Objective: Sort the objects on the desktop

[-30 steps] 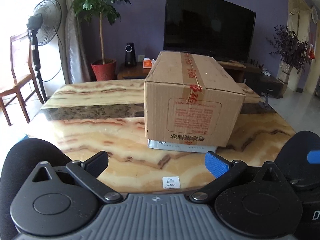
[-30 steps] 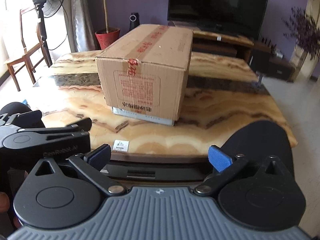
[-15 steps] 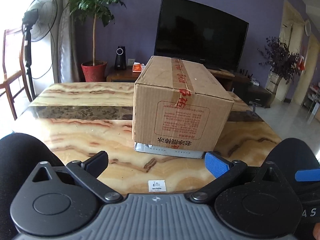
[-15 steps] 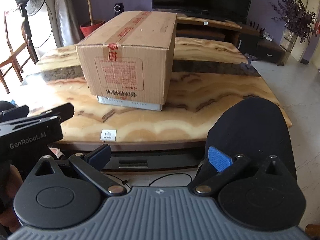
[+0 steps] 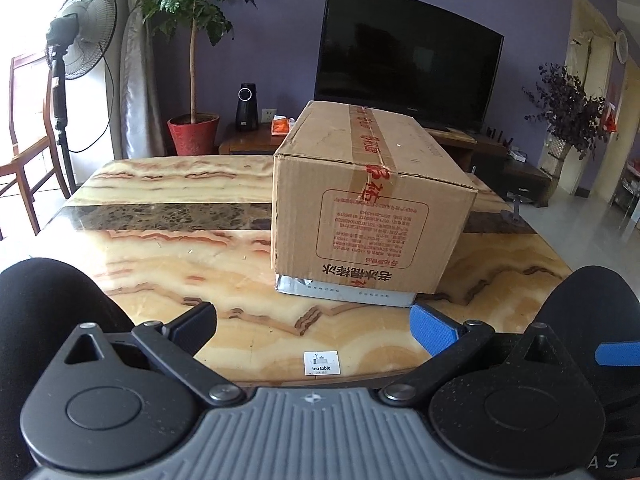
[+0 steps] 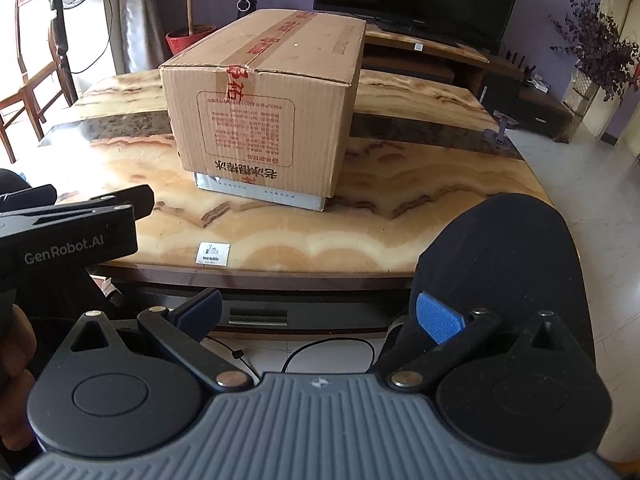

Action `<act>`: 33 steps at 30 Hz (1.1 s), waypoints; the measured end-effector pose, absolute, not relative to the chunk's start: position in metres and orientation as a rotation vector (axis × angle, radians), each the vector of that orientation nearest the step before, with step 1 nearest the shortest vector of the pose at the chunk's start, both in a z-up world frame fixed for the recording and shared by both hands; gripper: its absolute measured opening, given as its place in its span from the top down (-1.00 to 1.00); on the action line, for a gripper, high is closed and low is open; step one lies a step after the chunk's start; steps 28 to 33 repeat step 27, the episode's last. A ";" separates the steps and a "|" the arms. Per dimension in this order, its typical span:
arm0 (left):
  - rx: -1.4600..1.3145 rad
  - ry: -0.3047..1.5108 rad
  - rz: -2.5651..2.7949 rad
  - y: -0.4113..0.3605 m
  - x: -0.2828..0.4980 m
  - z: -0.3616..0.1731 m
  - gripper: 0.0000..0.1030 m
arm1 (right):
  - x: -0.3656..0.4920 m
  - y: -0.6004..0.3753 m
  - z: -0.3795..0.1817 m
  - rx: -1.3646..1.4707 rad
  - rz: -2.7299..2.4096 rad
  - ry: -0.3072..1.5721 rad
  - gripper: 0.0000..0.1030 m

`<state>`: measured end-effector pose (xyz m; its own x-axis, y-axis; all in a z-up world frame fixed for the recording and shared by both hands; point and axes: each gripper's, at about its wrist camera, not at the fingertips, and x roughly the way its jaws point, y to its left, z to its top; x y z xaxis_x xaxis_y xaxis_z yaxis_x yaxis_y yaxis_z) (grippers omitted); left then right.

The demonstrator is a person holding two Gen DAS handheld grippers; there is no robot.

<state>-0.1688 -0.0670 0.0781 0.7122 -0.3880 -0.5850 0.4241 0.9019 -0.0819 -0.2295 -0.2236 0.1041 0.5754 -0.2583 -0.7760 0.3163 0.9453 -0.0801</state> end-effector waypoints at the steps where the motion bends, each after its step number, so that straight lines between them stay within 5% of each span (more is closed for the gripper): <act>1: 0.064 0.635 -0.449 -0.068 -0.169 0.078 -0.98 | -0.230 -0.223 0.104 0.068 -0.335 0.897 -1.00; 24: 0.114 0.618 -0.474 -0.073 -0.173 0.077 -0.98 | -0.228 -0.218 0.098 0.003 -0.336 0.900 -0.99; 27: 0.149 0.620 -0.477 -0.077 -0.175 0.075 -0.84 | -0.229 -0.214 0.099 -0.020 -0.315 0.891 -0.69; 33: 0.149 0.620 -0.477 -0.077 -0.175 0.075 -0.84 | -0.229 -0.214 0.099 -0.020 -0.315 0.891 -0.69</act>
